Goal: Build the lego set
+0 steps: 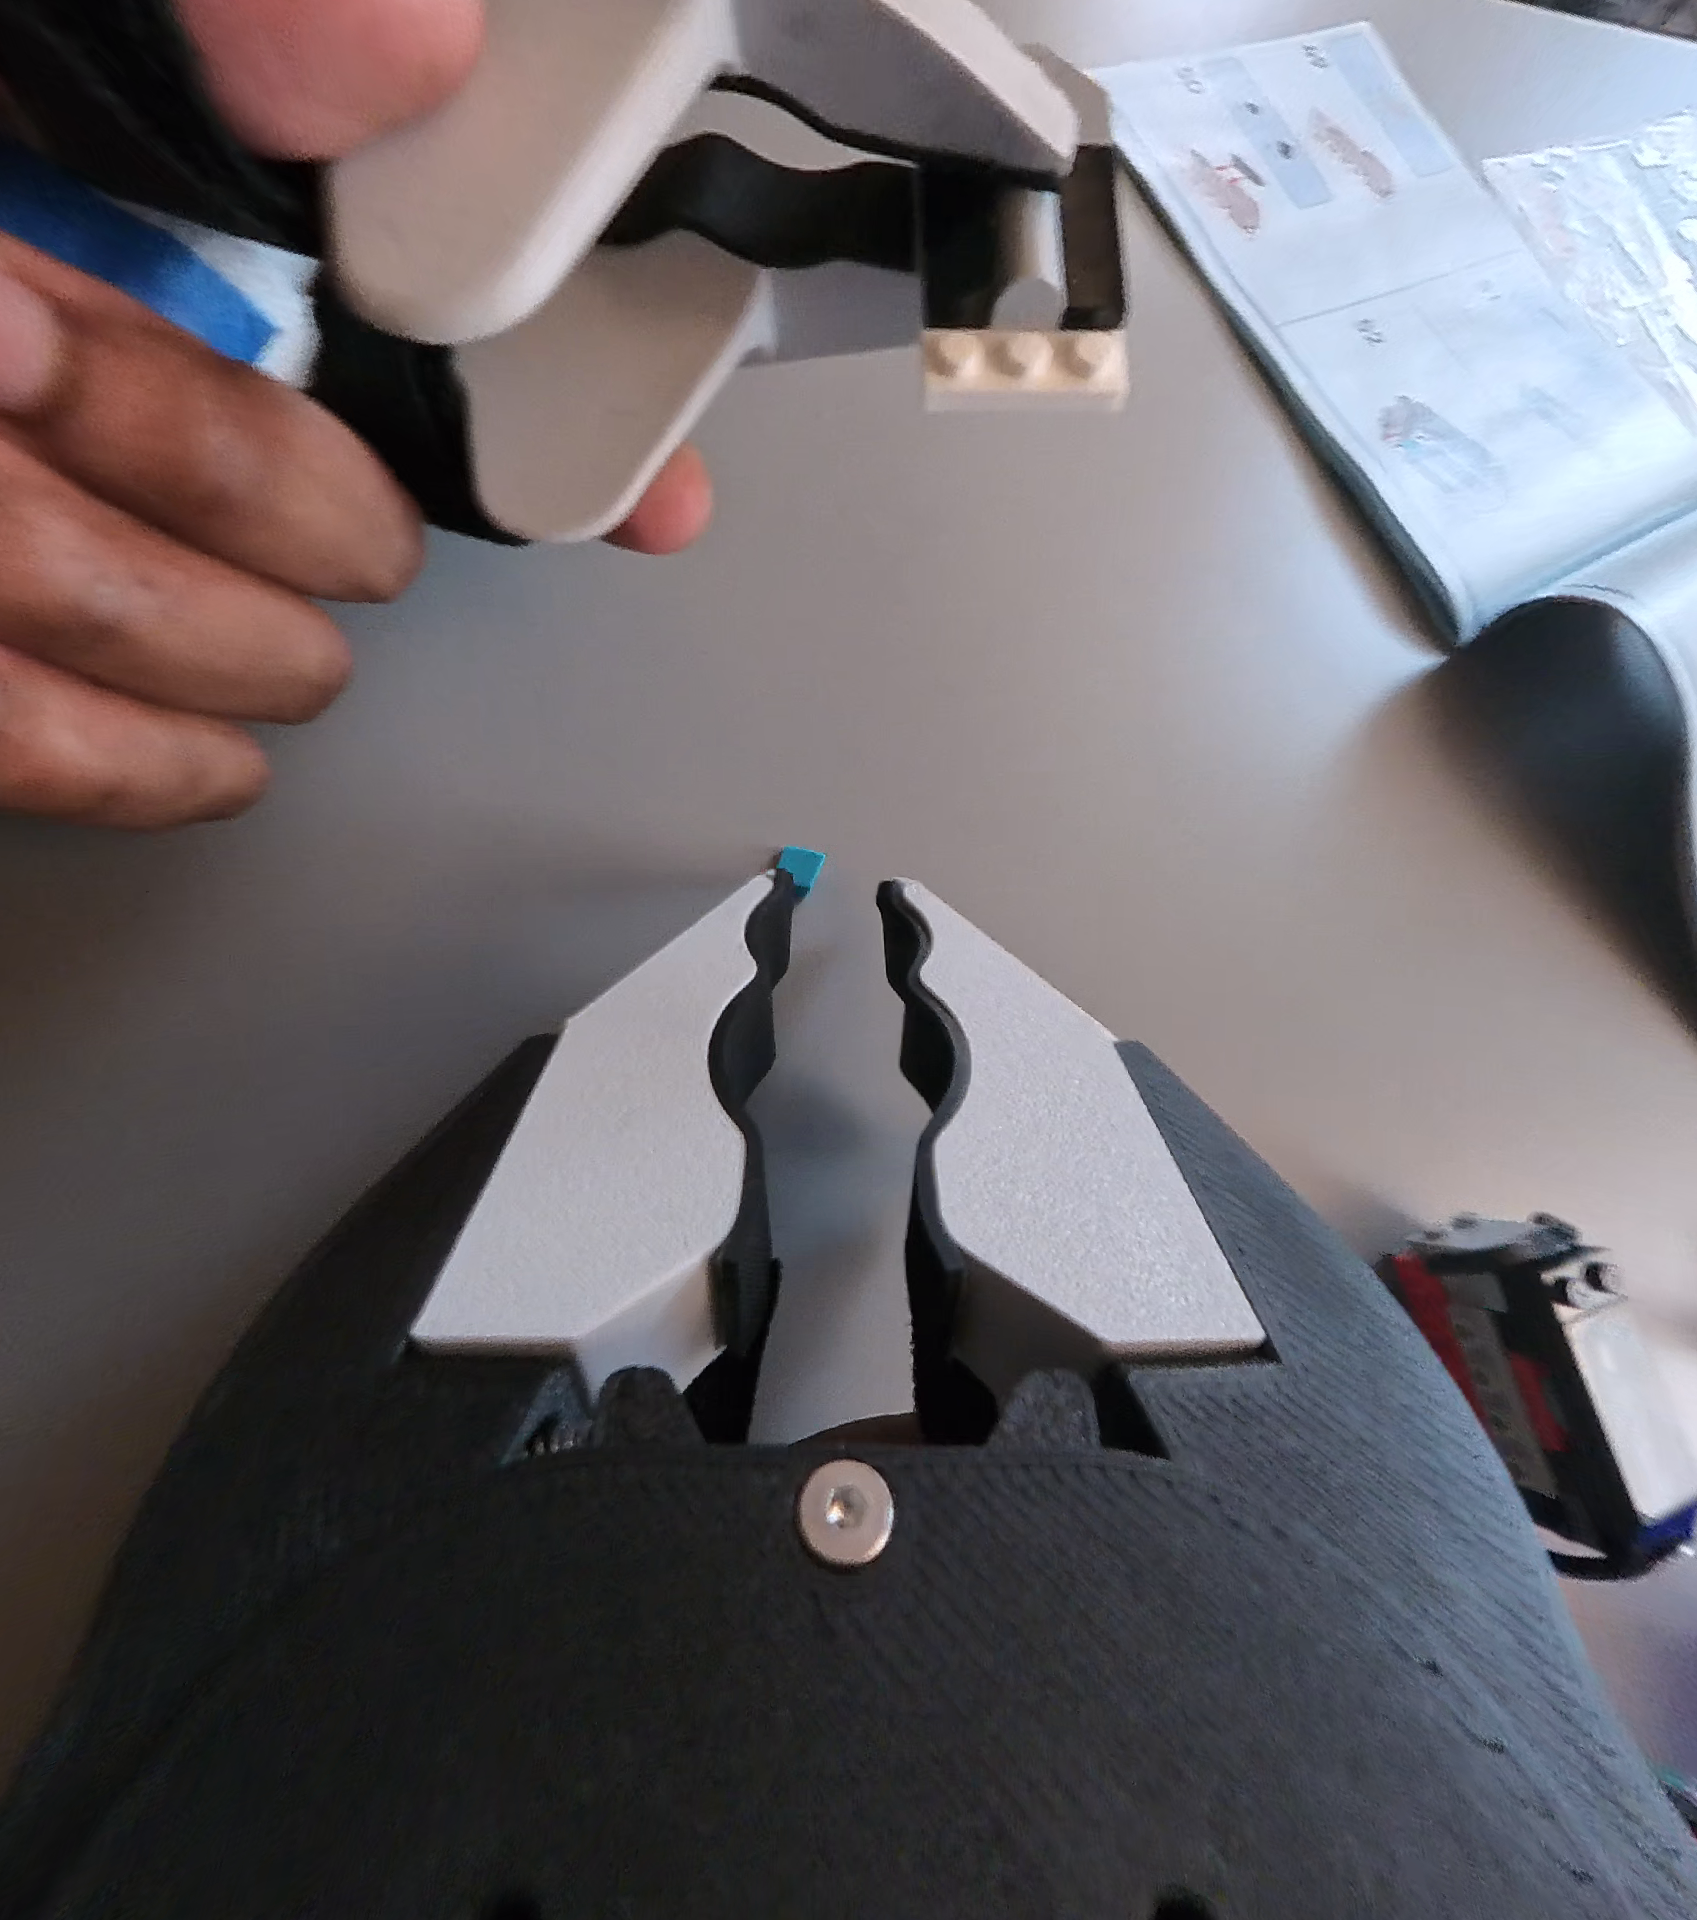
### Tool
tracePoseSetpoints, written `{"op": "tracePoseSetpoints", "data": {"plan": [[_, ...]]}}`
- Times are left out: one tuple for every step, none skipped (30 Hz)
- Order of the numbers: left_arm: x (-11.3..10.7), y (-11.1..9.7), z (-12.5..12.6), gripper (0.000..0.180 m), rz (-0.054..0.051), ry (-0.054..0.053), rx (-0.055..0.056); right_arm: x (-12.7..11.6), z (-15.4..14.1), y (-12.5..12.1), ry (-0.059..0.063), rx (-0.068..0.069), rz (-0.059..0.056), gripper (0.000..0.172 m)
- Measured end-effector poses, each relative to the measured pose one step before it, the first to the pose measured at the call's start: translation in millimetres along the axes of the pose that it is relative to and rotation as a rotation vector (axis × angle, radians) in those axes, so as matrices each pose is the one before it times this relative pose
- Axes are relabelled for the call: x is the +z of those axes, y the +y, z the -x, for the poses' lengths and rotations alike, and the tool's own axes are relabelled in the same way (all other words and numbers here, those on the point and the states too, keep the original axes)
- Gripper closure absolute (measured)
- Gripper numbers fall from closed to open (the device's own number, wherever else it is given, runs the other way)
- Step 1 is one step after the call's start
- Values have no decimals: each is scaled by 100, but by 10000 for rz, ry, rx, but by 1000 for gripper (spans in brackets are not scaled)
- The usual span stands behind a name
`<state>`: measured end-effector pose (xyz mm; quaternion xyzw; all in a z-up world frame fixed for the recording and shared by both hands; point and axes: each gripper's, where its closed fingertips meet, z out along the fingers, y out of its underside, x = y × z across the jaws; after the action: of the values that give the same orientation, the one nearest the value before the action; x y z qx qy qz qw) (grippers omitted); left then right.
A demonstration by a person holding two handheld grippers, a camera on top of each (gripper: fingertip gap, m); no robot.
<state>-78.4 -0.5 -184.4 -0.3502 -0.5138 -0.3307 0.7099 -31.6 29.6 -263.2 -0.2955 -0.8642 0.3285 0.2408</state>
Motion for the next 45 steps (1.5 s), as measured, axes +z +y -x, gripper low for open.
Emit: {"op": "tracePoseSetpoints", "data": {"plan": [[-8, -10, -13, 170, -4, 14, -3, 70, -280, -14, 154, -7, 9, 153], [-4, -14, -12, 170, -6, 7, -1, 60, -274, -28, 139, 6, 3, 153], [-16, -14, -8, 170, -8, 2, -1, 43, -200, -19, 98, 10, -2, 153], [-9, -6, -4, 170, -2, 6, -6, 26, -139, -3, 58, 6, 0, 153], [-7, -11, -8, 170, -5, 9, -6, 2, -132, 26, 62, 13, 11, 153], [-15, -21, 2, 170, -9, 7, -7, 1, -87, 44, 42, -18, 15, 153], [-8, -9, -11, 170, -4, 9, -10, 2, -40, 53, 7, -13, 24, 153], [-17, -14, -16, 170, -3, 13, -9, 50, -39, 24, -4, 26, 25, 153], [-10, -6, -12, 170, -8, 10, -4, 70, -38, -22, 3, 14, 18, 153], [-5, -14, 3, 170, -1, 2, -7, 91, -40, -52, 32, -24, 17, 153], [-2, 0, -5, 170, -1, 6, -9, 110, -31, -26, 39, -37, 34, 153], [-10, -9, 1, 170, -5, 8, -9, 132, -50, -39, 60, -47, 36, 153], [-3, -17, 2, 170, -4, 2, -9, 138, -79, -65, 74, -46, 26, 153], [-8, -8, 5, 170, -3, 0, -6, 125, -101, -83, 81, -29, 10, 153], [4, -9, 4, 170, -2, 3, -6, 93, -96, -54, 68, -14, 15, 153], [-7, -8, -8, 170, -2, 2, -6, 33, -42, -25, 26, 1, 6, 153], [-2, 0, 7, 170, -1, -1, -6, -42, 38, 1, -42, 24, -17, 153], [-13, 0, -3, 170, 3, 3, -10, -121, 94, -14, -109, 78, -61, 153], [-16, 3, 18, 170, 4, -8, -17, -180, 160, -38, -210, 173, -99, 153], [-38, -18, 27, 170, -4, -20, -6, -212, 256, -106, -324, 272, -128, 153], [-45, -45, 27, 170, -15, -24, 5, -205, 283, -152, -372, 323, -152, 153], [-35, -38, 21, 170, -13, -25, 7, -159, 351, -186, -405, 335, -144, 153], [-21, -23, 31, 170, -9, -29, 8, -60, 431, -130, -419, 299, -79, 153], [-4, -11, 26, 170, -8, -29, 12, 72, 337, 15, -299, 215, 39, 153], [3, 0, 23, 170, -2, -27, 24, 152, 6, 127, -17, 115, 123, 153], [7, 15, 15, 170, 0, -28, 27, 166, -212, 158, 159, 24, 155, 152], [5, -6, 9, 170, -8, -13, 18, 156, -98, 98, 116, -3, 125, 152], [-1, 1, 11, 170, -5, -7, 4, 141, 12, 30, 53, -46, 78, 151], [-3, -16, 5, 170, -7, -6, -3, 118, 126, -17, -3, -74, 48, 151], [-4, 4, 9, 170, 2, -5, -10, 118, 117, 2, 3, -72, 58, 152], [-9, -6, 2, 170, -2, 1, -7, 133, 41, 45, 51, -77, 86, 152], [-1, -1, 12, 170, -1, -4, -4, 95, 14, 34, 61, -76, 61, 152], [-12, 0, 6, 170, 3, -3, -10, 36, 58, -75, 17, -52, -19, 155], [-19, -14, 25, 170, -5, -8, -17, 30, 38, -22, 10, -48, 4, 159], [-22, -31, 25, 170, -13, -10, -22, 5, 10, -10, 7, -21, -2, 163], [-26, -23, 23, 170, -8, -12, -28, -40, 9, -43, -19, 0, -39, 163], [-37, -29, 33, 170, -10, -9, -35, -107, -28, -182, -9, -4, -131, 163], [-51, -47, 32, 171, -16, -10, -48, -205, -52, -301, -7, -12, -190, 163], [-41, -5, 41, 171, 1, -13, -58, -280, -17, -402, -31, -39, -206, 163], [-29, 25, 59, 170, 29, -32, -53, -385, -12, -571, -29, -85, -267, 163], [-25, 65, 72, 170, 46, -48, -38, -462, -93, -730, 28, -73, -318, 163], [-14, 72, 68, 170, 55, -51, -27, -496, -93, -852, 11, -60, -343, 163], [-4, 93, 62, 170, 50, -45, -21, -475, 25, -935, -58, -51, -358, 163], [-4, 97, 45, 170, 49, -44, -13, -395, -8, -906, -49, 23, -303, 163], [20, 94, 60, 170, 45, -51, -10, -284, -71, -797, -9, 55, -212, 163]]}}
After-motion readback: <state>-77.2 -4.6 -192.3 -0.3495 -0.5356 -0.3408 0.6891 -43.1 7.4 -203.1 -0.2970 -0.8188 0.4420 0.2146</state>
